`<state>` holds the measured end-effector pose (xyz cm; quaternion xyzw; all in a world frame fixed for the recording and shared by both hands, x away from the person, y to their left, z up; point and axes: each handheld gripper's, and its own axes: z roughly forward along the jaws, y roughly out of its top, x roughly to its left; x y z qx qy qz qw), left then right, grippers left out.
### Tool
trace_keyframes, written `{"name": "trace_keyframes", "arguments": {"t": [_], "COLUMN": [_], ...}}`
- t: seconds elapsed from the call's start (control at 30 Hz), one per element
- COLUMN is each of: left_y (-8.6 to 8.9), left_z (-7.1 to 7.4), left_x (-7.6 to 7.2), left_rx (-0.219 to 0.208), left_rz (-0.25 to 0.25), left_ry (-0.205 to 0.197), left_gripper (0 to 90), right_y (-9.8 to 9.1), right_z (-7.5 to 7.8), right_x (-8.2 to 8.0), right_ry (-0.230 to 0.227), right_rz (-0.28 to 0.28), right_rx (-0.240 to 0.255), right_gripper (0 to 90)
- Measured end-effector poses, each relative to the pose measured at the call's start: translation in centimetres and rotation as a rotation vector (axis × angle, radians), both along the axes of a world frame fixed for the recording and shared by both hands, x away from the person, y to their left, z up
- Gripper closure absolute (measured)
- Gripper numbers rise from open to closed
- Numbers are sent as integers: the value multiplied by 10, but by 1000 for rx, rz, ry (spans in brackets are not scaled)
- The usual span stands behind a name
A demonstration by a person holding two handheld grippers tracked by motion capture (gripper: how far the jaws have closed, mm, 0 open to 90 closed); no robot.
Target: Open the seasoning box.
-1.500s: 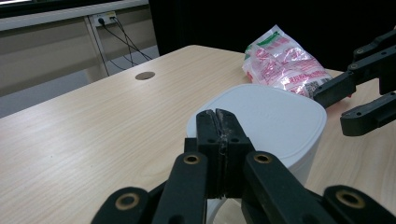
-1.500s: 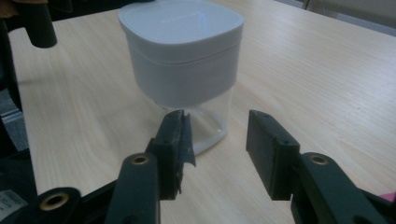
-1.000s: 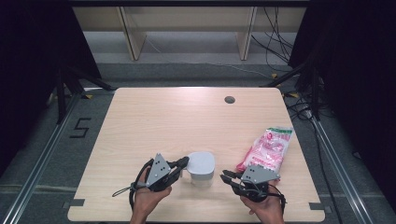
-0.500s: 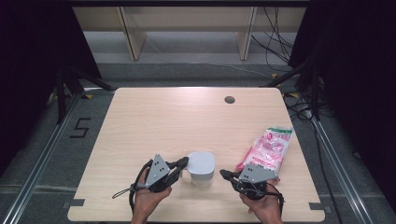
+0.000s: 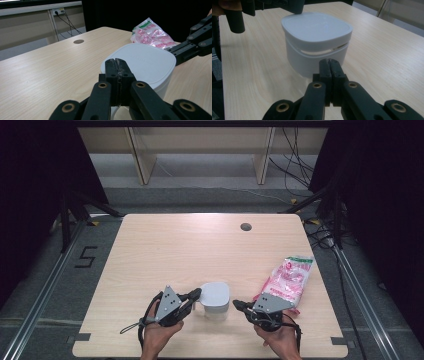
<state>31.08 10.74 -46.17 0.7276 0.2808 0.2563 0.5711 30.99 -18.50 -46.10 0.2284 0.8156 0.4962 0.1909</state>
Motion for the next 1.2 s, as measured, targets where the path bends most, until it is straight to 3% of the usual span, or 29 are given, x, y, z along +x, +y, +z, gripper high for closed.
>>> {"name": "trace_keyframes", "arguments": {"t": [0.07,0.23,0.47,0.57,0.8,0.93,1.0,1.07,1.2], "left_y": [0,0,0,1,1,3,6,10,19], "left_z": [0,0,-1,-1,-2,-1,1,2,0], "left_x": [1,0,0,1,1,-1,-4,-11,-21], "left_rx": [-4,-6,-10,-11,-21,-31,-18,-33,-8], "left_rz": [-5,-2,-1,0,8,11,13,25,11], "left_ry": [0,1,3,0,1,-1,-25,-31,-13], "left_gripper": [885,884,884,884,865,802,783,746,634], "right_y": [1,5,9,11,13,15,16,18,24], "right_z": [1,1,3,4,9,12,14,15,18], "right_x": [1,1,1,0,-1,-1,-1,-1,0], "right_ry": [-15,9,5,-17,-28,-32,-29,-29,-45], "right_rz": [15,9,22,40,31,28,26,23,29], "right_rx": [-18,-15,-23,-34,-11,-14,-3,8,14], "right_gripper": [900,900,900,900,900,900,900,900,900]}}
